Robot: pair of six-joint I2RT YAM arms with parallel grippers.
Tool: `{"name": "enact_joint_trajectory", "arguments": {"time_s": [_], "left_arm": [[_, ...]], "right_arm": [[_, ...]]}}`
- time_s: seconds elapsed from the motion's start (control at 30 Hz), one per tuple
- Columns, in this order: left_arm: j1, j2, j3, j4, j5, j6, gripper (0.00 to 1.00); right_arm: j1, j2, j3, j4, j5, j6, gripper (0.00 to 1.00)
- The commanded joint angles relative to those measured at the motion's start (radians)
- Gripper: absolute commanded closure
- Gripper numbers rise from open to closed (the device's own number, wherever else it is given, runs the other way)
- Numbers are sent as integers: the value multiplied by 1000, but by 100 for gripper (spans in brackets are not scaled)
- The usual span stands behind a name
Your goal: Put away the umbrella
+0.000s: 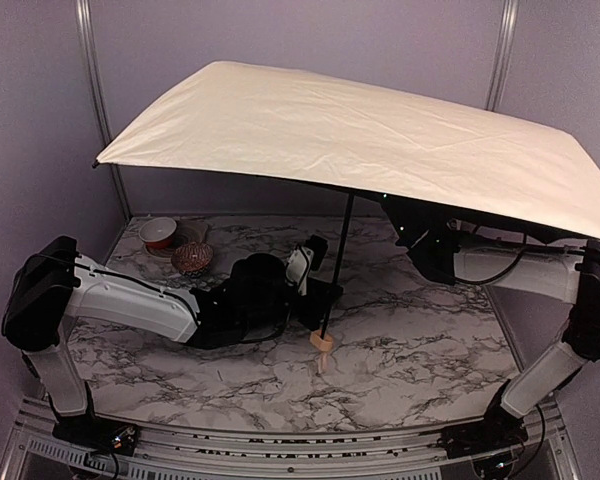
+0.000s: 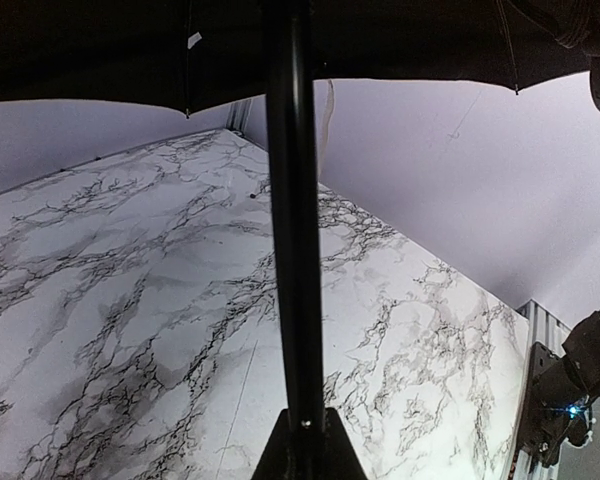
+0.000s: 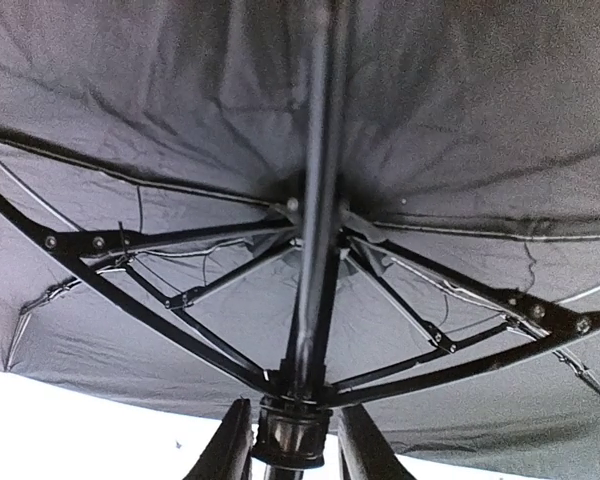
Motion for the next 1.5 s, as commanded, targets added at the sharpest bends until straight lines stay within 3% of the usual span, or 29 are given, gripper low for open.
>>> {"name": "enact_joint_trajectory", "arguments": {"time_s": [0.0,0.1,0.33,0.77,0.83,0.87,1.13,1.27,1.47], "left_arm": [[-3,-19,35,116,-15,22,100],[-3,-17,35,120,-15,21,100],[-3,-17,37,120,-13,27,100],[18,-43,33,131,4,28,100],[18,-47,33,133,2,33,100],[19,-49,32,133,2,34,100],[19,-57,9,177,33,16,100],[22,-73,-12,218,89,-3,100],[28,-103,-63,296,222,-44,100]], "right_arm": [[-6,-7,20,1,13,-6,71],[-6,-2,25,-4,13,-8,73],[-6,-1,30,-12,2,-6,99],[-6,-5,33,-30,-64,2,100],[-6,-8,40,-43,-67,9,84],[-6,-10,42,-48,-69,10,80],[-6,-32,20,-39,-74,9,69],[-11,-60,-4,-37,-111,5,57],[-41,-125,-27,-101,-369,4,49]]}}
